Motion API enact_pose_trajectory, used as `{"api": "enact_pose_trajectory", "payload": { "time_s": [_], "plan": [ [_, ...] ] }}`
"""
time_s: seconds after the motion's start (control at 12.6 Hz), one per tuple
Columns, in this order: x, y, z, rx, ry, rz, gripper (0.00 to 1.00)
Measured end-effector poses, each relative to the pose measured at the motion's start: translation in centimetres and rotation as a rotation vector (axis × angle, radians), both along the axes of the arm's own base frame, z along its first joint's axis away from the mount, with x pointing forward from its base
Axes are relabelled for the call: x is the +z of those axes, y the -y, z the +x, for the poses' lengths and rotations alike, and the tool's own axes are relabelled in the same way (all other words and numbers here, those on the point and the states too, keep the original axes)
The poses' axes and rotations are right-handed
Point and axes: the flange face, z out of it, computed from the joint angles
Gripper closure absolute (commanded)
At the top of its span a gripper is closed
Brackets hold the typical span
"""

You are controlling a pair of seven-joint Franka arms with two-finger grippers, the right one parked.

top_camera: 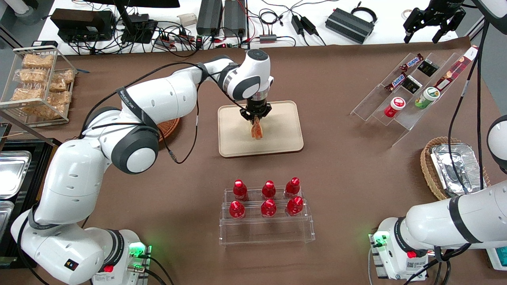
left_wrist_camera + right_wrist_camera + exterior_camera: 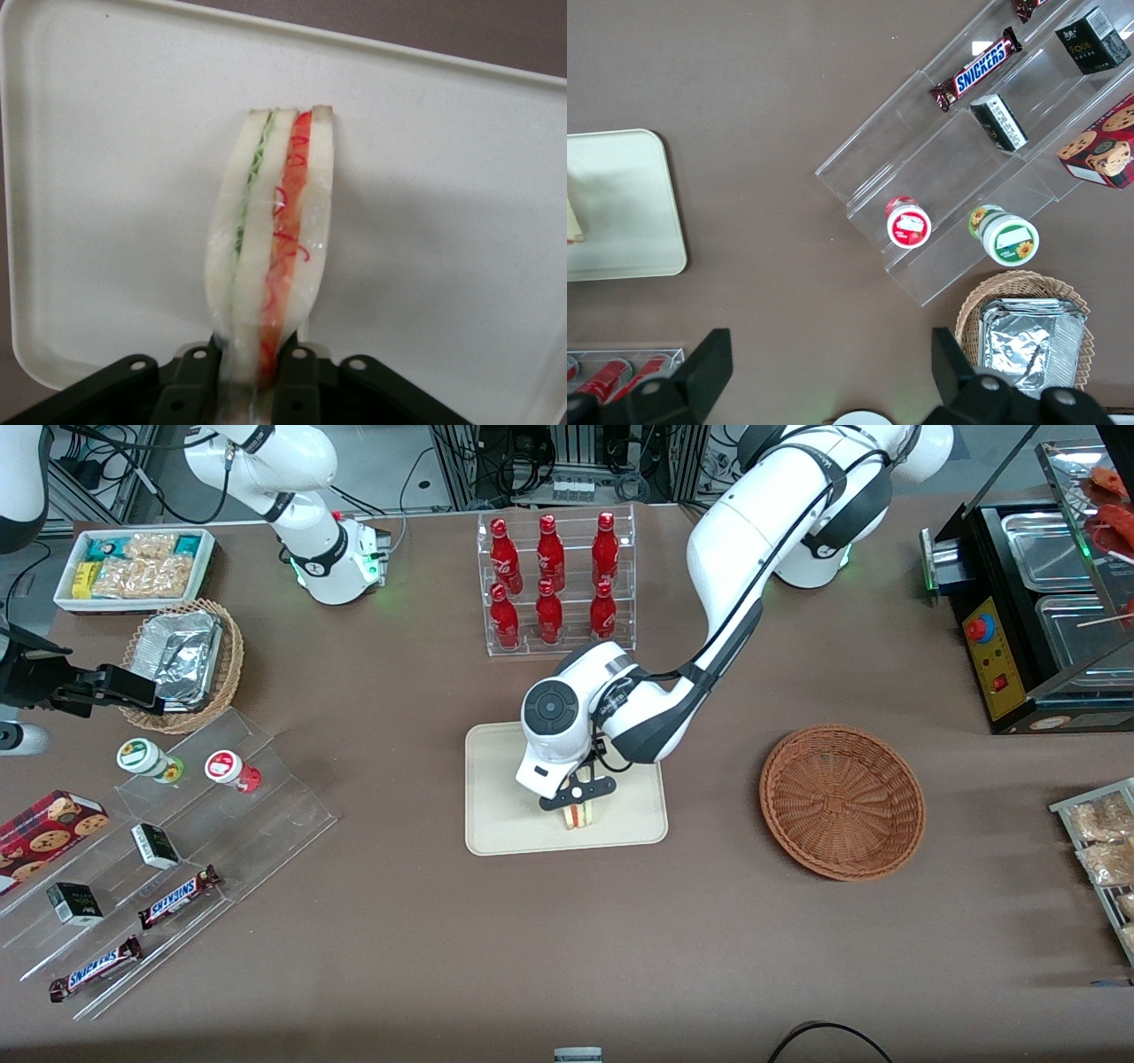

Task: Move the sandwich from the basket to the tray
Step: 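Open the left gripper and raise it away from the sandwich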

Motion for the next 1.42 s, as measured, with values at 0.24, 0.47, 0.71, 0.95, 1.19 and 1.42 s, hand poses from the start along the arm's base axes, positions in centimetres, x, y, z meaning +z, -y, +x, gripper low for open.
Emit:
{"api": "enact_pose_trajectory", "payload": {
  "time_s": [0.24, 0.47, 0.71, 0.95, 1.19, 1.42],
  "plan": [
    [-0.3, 0.0, -0.1, 0.000, -0.003, 0.002, 0.01],
    [1.0, 0.1, 0.4, 0.005, 0.006, -0.002, 0.01],
    [6.2, -0.4, 1.2, 0.014, 0.018, 0.008, 0.01],
    [12.2, -1.3, 1.3, -0.016, 0.046, 0.005, 0.01],
    [15.6, -5.7, 4.6, -0.086, 0.052, -0.025, 0.01],
    [18.4, -12.2, 7.8, -0.184, 0.022, -0.024, 0.01]
  ]
}}
